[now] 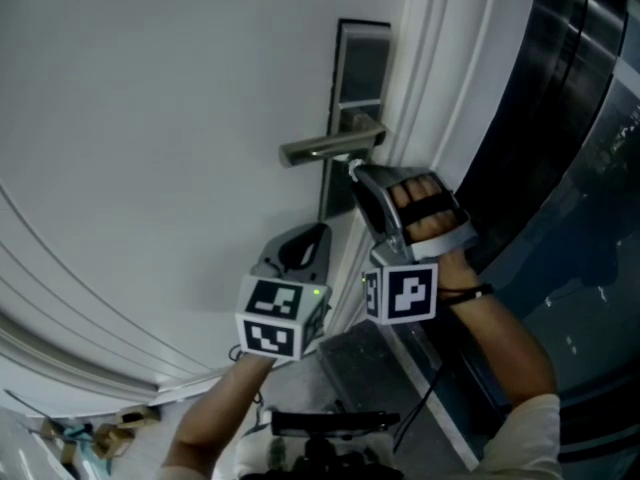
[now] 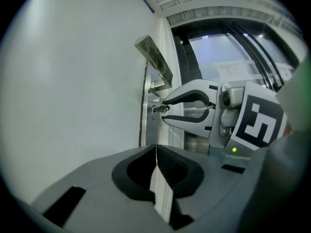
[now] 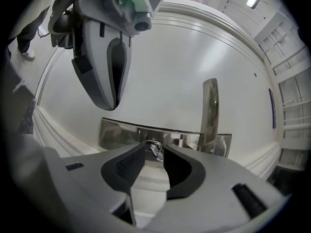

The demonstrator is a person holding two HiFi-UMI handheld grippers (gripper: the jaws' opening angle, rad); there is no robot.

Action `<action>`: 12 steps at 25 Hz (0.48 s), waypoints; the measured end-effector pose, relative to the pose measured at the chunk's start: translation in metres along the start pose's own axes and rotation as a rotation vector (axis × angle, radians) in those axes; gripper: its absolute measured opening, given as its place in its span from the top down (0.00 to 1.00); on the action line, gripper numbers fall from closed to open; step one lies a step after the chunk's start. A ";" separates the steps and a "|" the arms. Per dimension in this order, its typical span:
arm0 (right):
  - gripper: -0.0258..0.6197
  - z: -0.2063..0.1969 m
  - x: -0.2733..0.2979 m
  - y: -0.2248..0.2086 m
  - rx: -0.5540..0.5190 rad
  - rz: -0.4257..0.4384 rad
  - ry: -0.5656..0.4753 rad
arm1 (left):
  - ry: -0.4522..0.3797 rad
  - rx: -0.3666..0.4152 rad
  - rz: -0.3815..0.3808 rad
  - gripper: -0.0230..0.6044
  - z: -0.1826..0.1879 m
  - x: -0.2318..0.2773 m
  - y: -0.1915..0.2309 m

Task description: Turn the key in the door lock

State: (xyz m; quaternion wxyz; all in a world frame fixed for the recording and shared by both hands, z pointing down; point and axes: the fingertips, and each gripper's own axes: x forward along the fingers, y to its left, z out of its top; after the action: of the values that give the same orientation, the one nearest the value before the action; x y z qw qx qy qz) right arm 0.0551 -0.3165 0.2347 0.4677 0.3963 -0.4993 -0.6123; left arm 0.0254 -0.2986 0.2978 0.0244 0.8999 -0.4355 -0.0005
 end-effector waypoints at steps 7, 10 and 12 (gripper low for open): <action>0.82 -0.003 0.012 -0.001 -0.031 -0.040 0.015 | -0.004 -0.002 0.003 0.93 0.001 -0.001 0.002; 0.82 -0.003 0.012 -0.003 0.022 -0.024 0.012 | -0.001 -0.005 0.006 0.93 0.000 0.000 0.004; 0.84 -0.002 0.012 -0.003 0.087 -0.001 0.009 | 0.000 -0.006 0.003 0.93 -0.001 0.000 0.003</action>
State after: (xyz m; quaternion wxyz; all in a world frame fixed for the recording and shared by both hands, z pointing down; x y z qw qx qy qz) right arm 0.0536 -0.3286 0.2309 0.4519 0.4191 -0.5232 -0.5886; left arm 0.0230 -0.3010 0.2985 0.0270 0.8990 -0.4371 -0.0018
